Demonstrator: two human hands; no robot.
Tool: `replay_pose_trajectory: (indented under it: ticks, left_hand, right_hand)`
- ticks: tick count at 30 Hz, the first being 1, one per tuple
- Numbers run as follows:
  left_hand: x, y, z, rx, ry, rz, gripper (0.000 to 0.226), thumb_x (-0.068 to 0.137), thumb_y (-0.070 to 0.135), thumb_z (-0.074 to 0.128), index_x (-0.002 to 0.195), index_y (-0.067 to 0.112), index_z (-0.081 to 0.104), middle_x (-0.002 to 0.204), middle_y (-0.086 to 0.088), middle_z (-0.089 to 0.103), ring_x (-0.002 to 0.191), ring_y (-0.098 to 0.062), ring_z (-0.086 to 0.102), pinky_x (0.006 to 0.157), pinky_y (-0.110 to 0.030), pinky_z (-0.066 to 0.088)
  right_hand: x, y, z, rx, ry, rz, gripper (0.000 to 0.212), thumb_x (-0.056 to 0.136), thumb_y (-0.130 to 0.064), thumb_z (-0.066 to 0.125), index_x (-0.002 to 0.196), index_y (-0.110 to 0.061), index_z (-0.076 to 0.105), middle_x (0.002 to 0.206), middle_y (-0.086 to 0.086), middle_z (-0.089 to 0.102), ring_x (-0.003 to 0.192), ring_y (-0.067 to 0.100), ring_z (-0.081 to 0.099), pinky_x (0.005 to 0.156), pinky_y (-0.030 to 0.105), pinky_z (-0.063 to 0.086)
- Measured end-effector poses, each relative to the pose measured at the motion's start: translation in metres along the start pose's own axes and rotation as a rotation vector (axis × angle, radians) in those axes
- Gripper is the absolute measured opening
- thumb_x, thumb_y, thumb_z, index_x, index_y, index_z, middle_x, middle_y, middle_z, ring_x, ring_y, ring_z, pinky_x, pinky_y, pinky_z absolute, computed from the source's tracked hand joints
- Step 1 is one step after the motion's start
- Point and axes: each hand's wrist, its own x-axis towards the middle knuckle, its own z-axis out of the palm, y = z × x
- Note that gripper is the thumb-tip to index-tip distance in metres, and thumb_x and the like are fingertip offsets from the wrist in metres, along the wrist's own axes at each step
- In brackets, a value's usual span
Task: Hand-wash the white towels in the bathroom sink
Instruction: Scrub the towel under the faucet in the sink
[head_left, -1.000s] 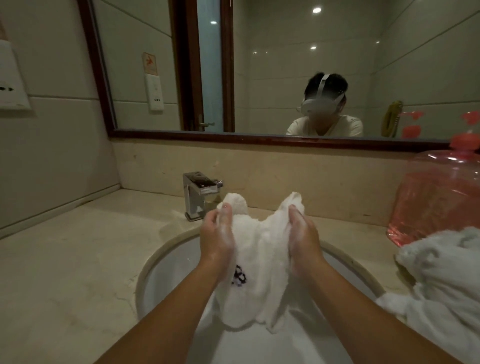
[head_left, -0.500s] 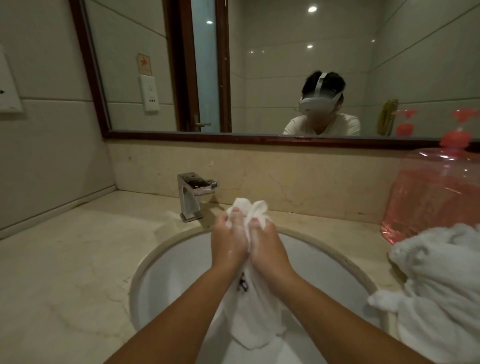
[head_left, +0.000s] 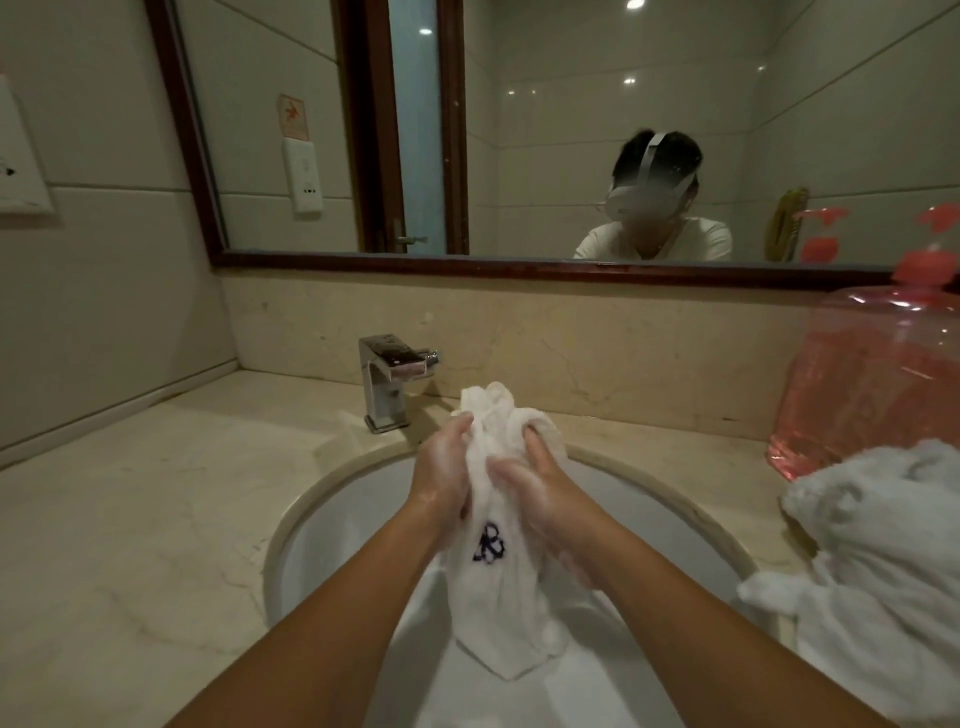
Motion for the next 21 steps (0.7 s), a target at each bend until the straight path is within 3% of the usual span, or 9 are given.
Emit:
replay_pose_trajectory:
  ticks: [1, 3, 4, 6, 9, 12, 14, 18, 21]
  left_hand:
    - [0.000, -0.001, -0.005, -0.016, -0.042, -0.028, 0.049, 0.098, 0.040, 0.051, 0.122, 0.004, 0.073, 0.115, -0.026, 0.075, 0.109, -0.044, 0.072, 0.105, -0.060, 0.052]
    - [0.000, -0.002, -0.013, 0.025, -0.132, 0.008, 0.046, 0.096, 0.032, 0.052, 0.125, 0.001, 0.069, 0.118, -0.032, 0.071, 0.110, -0.050, 0.069, 0.105, -0.066, 0.051]
    - [0.001, -0.002, -0.016, 0.091, -0.153, 0.085, 0.041, 0.097, 0.030, 0.055, 0.125, 0.003, 0.068, 0.116, -0.030, 0.072, 0.108, -0.050, 0.070, 0.101, -0.067, 0.053]
    - [-0.002, -0.003, -0.015, 0.265, -0.119, 0.265, 0.032, 0.101, 0.033, 0.062, 0.127, 0.014, 0.066, 0.110, -0.014, 0.078, 0.100, -0.034, 0.076, 0.092, -0.058, 0.060]
    - [-0.010, -0.009, -0.003, 0.329, 0.009, 0.314, 0.066, 0.092, 0.056, 0.071, 0.141, 0.017, 0.051, 0.114, 0.000, 0.075, 0.100, -0.017, 0.075, 0.092, -0.045, 0.062]
    - [-0.010, -0.014, 0.005, 0.337, 0.098, 0.192, 0.075, 0.091, 0.071, 0.062, 0.141, 0.018, 0.043, 0.115, -0.001, 0.071, 0.101, -0.018, 0.072, 0.093, -0.045, 0.060]
    - [-0.011, -0.016, 0.004, 0.302, 0.064, 0.139, 0.078, 0.085, 0.081, 0.058, 0.136, 0.023, 0.052, 0.113, 0.000, 0.074, 0.102, -0.020, 0.073, 0.095, -0.048, 0.059]
    - [-0.008, -0.016, -0.001, 0.270, 0.036, 0.173, 0.053, 0.094, 0.067, 0.052, 0.118, 0.023, 0.071, 0.102, -0.004, 0.080, 0.095, -0.025, 0.077, 0.092, -0.055, 0.060]
    - [-0.007, -0.008, -0.001, 0.246, 0.055, 0.192, 0.039, 0.098, 0.047, 0.058, 0.105, 0.013, 0.076, 0.094, -0.011, 0.080, 0.092, -0.034, 0.077, 0.089, -0.057, 0.060]
  right_hand:
    - [0.016, 0.014, -0.003, 0.021, -0.023, -0.001, 0.096, 0.067, -0.079, 0.072, 0.150, -0.063, 0.027, 0.154, -0.008, 0.046, 0.133, 0.031, 0.060, 0.107, 0.052, 0.053]
    - [0.010, 0.005, -0.003, 0.152, -0.034, -0.004, 0.109, 0.063, -0.077, 0.085, 0.154, -0.052, 0.030, 0.156, 0.000, 0.051, 0.128, 0.033, 0.065, 0.102, 0.055, 0.057]
    - [0.001, -0.006, -0.004, 0.239, -0.016, -0.019, 0.102, 0.073, -0.066, 0.087, 0.156, -0.035, 0.036, 0.148, 0.009, 0.062, 0.119, 0.034, 0.071, 0.095, 0.054, 0.061]
    - [-0.010, -0.017, -0.011, 0.378, 0.011, -0.067, 0.055, 0.096, -0.034, 0.078, 0.140, -0.011, 0.055, 0.117, 0.018, 0.077, 0.098, 0.034, 0.079, 0.077, 0.044, 0.065]
    - [-0.019, -0.023, -0.013, 0.440, 0.030, -0.065, 0.027, 0.100, -0.018, 0.073, 0.118, 0.003, 0.069, 0.097, 0.023, 0.079, 0.085, 0.034, 0.080, 0.070, 0.041, 0.066]
    - [-0.019, -0.023, -0.008, 0.487, 0.031, -0.074, 0.034, 0.094, -0.021, 0.078, 0.117, 0.003, 0.071, 0.101, 0.026, 0.078, 0.094, 0.044, 0.078, 0.091, 0.064, 0.060]
    - [-0.017, -0.023, -0.007, 0.515, 0.051, -0.099, 0.044, 0.092, -0.026, 0.080, 0.126, -0.003, 0.065, 0.107, 0.025, 0.078, 0.098, 0.045, 0.077, 0.093, 0.069, 0.058]
    - [-0.018, -0.028, -0.007, 0.352, 0.115, -0.147, 0.027, 0.109, -0.039, 0.057, 0.127, -0.020, 0.061, 0.111, 0.011, 0.077, 0.098, 0.030, 0.077, 0.086, 0.047, 0.064]
    - [-0.009, -0.023, -0.016, 0.218, 0.260, -0.129, 0.031, 0.109, -0.046, 0.051, 0.126, -0.021, 0.060, 0.111, 0.008, 0.074, 0.098, 0.025, 0.072, 0.089, 0.045, 0.061]
